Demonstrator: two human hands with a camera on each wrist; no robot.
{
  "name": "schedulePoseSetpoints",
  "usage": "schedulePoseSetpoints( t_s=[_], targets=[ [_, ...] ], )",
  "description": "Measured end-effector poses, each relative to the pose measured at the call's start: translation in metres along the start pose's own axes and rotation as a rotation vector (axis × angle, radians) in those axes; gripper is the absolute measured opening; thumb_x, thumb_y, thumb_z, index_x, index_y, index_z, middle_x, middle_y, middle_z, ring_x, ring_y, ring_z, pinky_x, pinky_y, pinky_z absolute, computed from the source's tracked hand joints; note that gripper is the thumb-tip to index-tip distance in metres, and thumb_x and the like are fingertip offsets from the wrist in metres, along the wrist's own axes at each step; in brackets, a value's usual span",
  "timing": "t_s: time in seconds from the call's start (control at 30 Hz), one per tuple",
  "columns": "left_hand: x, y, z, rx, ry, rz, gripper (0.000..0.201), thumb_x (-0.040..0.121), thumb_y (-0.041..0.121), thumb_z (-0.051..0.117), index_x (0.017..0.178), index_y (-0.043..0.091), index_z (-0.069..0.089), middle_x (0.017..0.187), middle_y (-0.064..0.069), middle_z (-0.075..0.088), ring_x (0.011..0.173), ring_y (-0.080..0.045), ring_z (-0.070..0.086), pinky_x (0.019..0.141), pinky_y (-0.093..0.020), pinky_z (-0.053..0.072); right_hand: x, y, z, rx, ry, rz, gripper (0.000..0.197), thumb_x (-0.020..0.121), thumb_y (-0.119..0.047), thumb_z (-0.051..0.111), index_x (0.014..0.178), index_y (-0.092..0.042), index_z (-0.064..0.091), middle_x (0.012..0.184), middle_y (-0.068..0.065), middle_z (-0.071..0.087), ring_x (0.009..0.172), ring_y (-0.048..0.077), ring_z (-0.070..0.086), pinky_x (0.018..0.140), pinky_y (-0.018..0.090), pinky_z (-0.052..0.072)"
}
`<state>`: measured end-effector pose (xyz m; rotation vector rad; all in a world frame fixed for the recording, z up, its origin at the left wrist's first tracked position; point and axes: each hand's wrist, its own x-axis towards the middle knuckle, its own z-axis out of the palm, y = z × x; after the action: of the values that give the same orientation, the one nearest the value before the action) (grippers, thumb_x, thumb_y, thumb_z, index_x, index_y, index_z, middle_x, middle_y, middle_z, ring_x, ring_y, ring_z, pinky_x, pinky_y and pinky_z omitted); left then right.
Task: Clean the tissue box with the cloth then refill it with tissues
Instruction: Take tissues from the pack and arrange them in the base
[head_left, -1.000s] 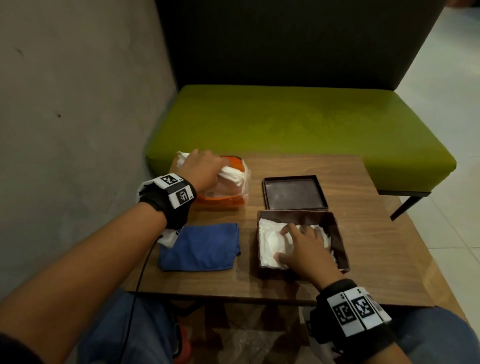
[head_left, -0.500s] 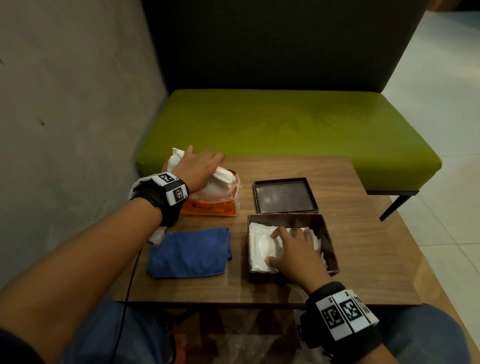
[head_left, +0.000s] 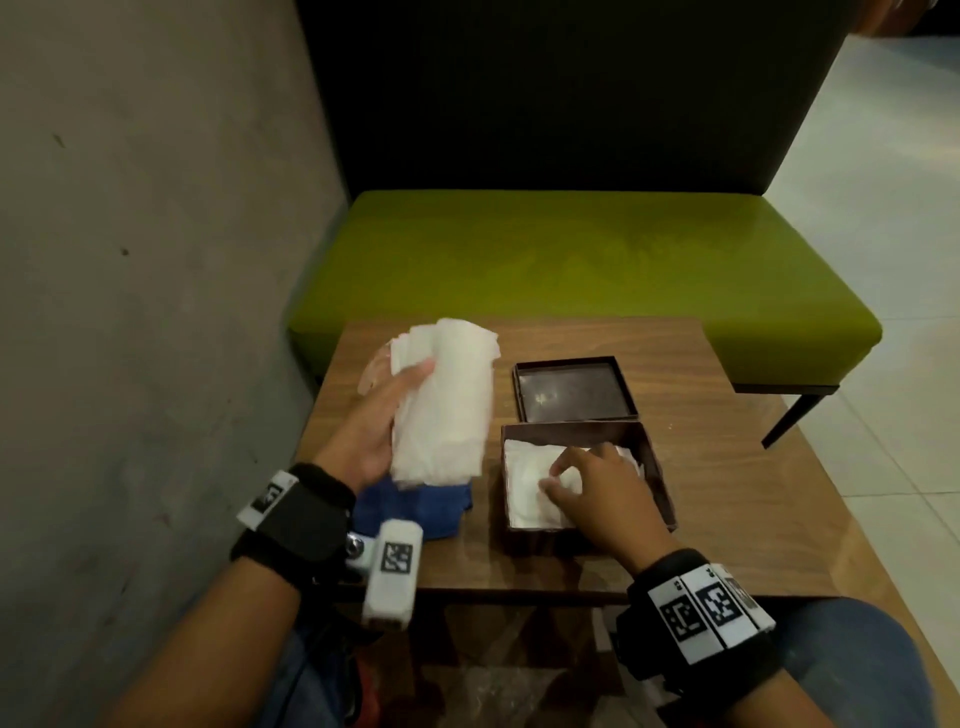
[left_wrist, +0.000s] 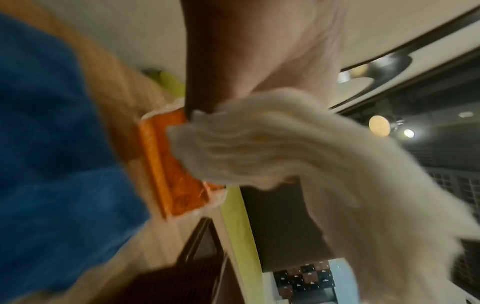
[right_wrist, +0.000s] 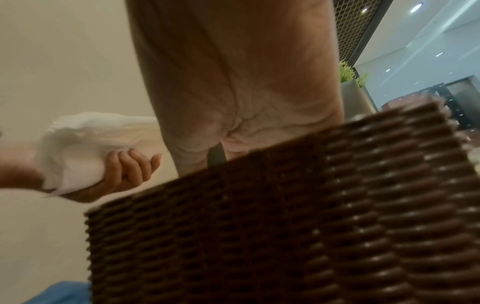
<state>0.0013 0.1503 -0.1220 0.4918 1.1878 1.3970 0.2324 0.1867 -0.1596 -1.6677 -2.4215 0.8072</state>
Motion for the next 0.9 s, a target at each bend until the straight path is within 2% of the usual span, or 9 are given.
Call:
schedulePoseSetpoints(
  t_s=[0.1, 0.17, 0.3, 0.37, 0.43, 0.53, 0.67, 0.8, 0.9],
  targets=[
    [-0.023, -0.024, 0.014, -0.016, -0.042, -0.038, 0.052, 0.079, 0.023, 0.064, 0.128, 0.01, 0.054, 0.121, -0.012, 0.065, 0.111, -0.027, 0.062, 0.092, -0.043, 0.051, -0.009, -0.01, -0.008, 0.312, 0.199, -0.103, 0.03, 0.097, -0.041, 0.049, 0.104, -0.018, 0.066, 0.109, 0.004, 0.064, 0.104, 0.017, 0.058, 0.08, 0.026, 0.041],
    [-0.034, -0.033, 0.021, -0.021, -0.086, -0.03, 0.05, 0.081, 0.019, 0.062, 0.129, 0.009, 0.053, 0.121, -0.012, 0.065, 0.111, -0.027, 0.062, 0.094, -0.043, 0.05, -0.017, -0.023, -0.017, 0.616, 0.23, -0.104, 0.033, 0.099, -0.042, 0.044, 0.106, -0.019, 0.066, 0.104, -0.003, 0.067, 0.099, 0.009, 0.06, 0.077, 0.019, 0.042],
    [-0.05, -0.038, 0.033, -0.053, -0.127, -0.017, 0.046, 0.081, 0.013, 0.061, 0.126, 0.009, 0.054, 0.109, -0.007, 0.07, 0.1, -0.021, 0.068, 0.079, -0.034, 0.057, -0.026, -0.035, -0.027, 1.15, 0.022, 0.019, 0.051, 0.095, -0.057, 0.039, 0.117, -0.017, 0.062, 0.113, 0.001, 0.069, 0.104, 0.013, 0.066, 0.086, 0.029, 0.052],
    [-0.055, -0.038, 0.037, -0.076, -0.127, -0.009, 0.039, 0.084, 0.012, 0.062, 0.122, 0.011, 0.057, 0.11, -0.007, 0.069, 0.102, -0.023, 0.066, 0.082, -0.036, 0.056, -0.028, -0.035, -0.03, 1.272, -0.09, 0.043, 0.064, 0.091, -0.066, 0.035, 0.122, -0.018, 0.063, 0.118, 0.005, 0.07, 0.108, 0.018, 0.067, 0.093, 0.038, 0.053],
    [-0.059, -0.04, 0.043, -0.074, -0.124, -0.01, 0.036, 0.086, 0.013, 0.058, 0.122, 0.011, 0.056, 0.115, -0.01, 0.067, 0.108, -0.026, 0.063, 0.089, -0.039, 0.053, -0.034, -0.038, -0.031, 1.394, -0.221, 0.045, 0.068, 0.091, -0.067, 0.03, 0.118, -0.016, 0.066, 0.114, 0.01, 0.072, 0.104, 0.023, 0.069, 0.091, 0.041, 0.056],
    [-0.065, -0.051, 0.057, 0.061, -0.178, -0.014, 0.041, 0.086, 0.013, 0.062, 0.126, 0.01, 0.053, 0.119, -0.012, 0.066, 0.111, -0.028, 0.062, 0.091, -0.039, 0.053, -0.038, -0.048, -0.025, 1.459, -0.292, 0.051, 0.062, 0.092, -0.063, 0.035, 0.115, -0.015, 0.067, 0.108, 0.013, 0.072, 0.096, 0.027, 0.071, 0.085, 0.041, 0.057],
    [-0.067, -0.052, 0.06, 0.073, -0.192, -0.001, 0.038, 0.084, 0.009, 0.063, 0.121, 0.011, 0.057, 0.113, -0.011, 0.069, 0.105, -0.026, 0.066, 0.083, -0.034, 0.056, -0.039, -0.047, -0.02, 1.414, -0.249, 0.064, 0.064, 0.082, -0.065, 0.054, 0.12, -0.015, 0.066, 0.115, 0.015, 0.07, 0.106, 0.032, 0.068, 0.097, 0.05, 0.051],
    [-0.066, -0.054, 0.062, 0.182, -0.21, -0.008, 0.04, 0.082, 0.006, 0.066, 0.12, 0.012, 0.057, 0.112, -0.012, 0.069, 0.101, -0.024, 0.067, 0.079, -0.035, 0.057, -0.039, -0.049, -0.018, 1.338, -0.192, 0.035, 0.056, 0.085, -0.06, 0.053, 0.118, -0.016, 0.066, 0.111, 0.01, 0.073, 0.1, 0.025, 0.071, 0.088, 0.043, 0.057],
    [-0.062, -0.048, 0.055, 0.202, -0.18, -0.02, 0.046, 0.08, 0.006, 0.069, 0.124, 0.01, 0.055, 0.115, -0.013, 0.067, 0.104, -0.028, 0.066, 0.085, -0.042, 0.056, -0.038, -0.042, -0.019, 1.347, -0.194, 0.052, 0.058, 0.084, -0.062, 0.054, 0.122, -0.019, 0.064, 0.114, 0.009, 0.072, 0.101, 0.025, 0.07, 0.088, 0.045, 0.056]
  ],
)
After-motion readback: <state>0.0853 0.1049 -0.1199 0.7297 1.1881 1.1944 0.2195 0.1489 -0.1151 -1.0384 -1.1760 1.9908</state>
